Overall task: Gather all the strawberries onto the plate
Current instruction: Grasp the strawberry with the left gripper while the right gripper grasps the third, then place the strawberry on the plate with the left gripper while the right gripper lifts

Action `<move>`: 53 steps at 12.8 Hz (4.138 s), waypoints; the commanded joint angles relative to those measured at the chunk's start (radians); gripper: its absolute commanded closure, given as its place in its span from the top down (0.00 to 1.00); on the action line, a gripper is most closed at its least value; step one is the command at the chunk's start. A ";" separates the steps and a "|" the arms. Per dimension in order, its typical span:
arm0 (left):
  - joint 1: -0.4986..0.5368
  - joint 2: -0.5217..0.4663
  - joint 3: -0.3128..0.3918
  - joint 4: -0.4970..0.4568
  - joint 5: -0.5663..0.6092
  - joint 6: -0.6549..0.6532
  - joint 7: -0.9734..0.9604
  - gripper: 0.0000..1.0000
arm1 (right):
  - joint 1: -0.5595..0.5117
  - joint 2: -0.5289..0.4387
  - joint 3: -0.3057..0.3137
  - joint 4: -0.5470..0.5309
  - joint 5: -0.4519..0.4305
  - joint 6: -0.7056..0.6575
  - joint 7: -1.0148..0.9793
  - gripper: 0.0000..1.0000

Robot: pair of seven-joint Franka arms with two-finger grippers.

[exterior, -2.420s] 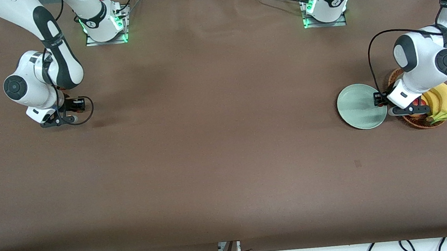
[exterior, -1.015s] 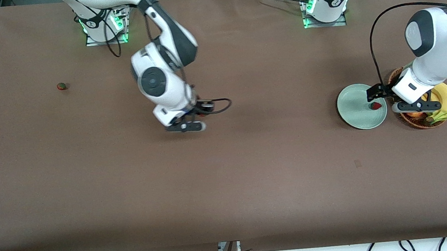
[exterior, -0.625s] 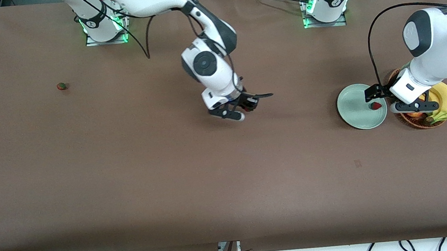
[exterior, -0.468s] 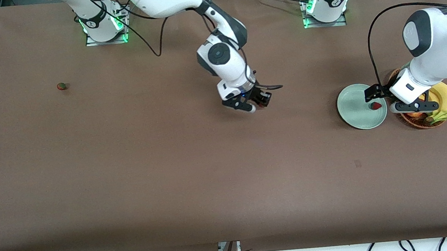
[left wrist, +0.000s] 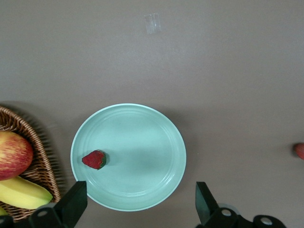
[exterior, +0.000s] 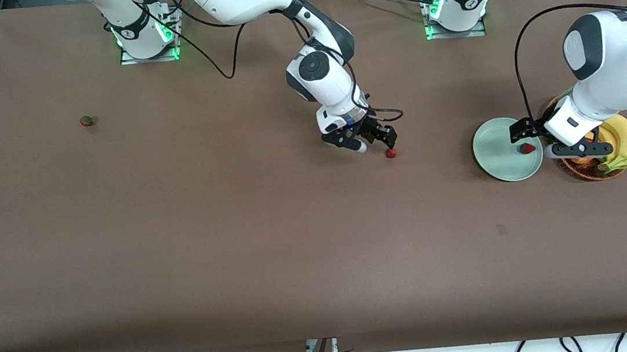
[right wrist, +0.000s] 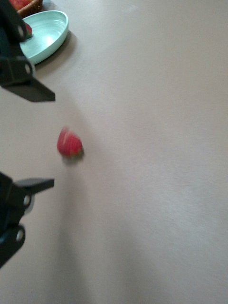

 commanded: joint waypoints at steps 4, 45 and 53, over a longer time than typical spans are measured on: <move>-0.008 -0.003 -0.151 -0.012 -0.030 -0.002 -0.223 1.00 | -0.125 -0.181 -0.030 -0.002 -0.026 -0.476 -0.196 0.85; -0.022 0.462 -0.451 0.134 0.294 0.316 -1.045 0.72 | -0.490 -0.643 -0.906 -1.327 -0.133 -0.262 -1.991 0.52; -0.022 0.446 -0.452 0.140 0.292 0.280 -1.055 0.11 | -0.457 -0.661 -0.895 -1.297 -0.127 -0.268 -1.979 0.32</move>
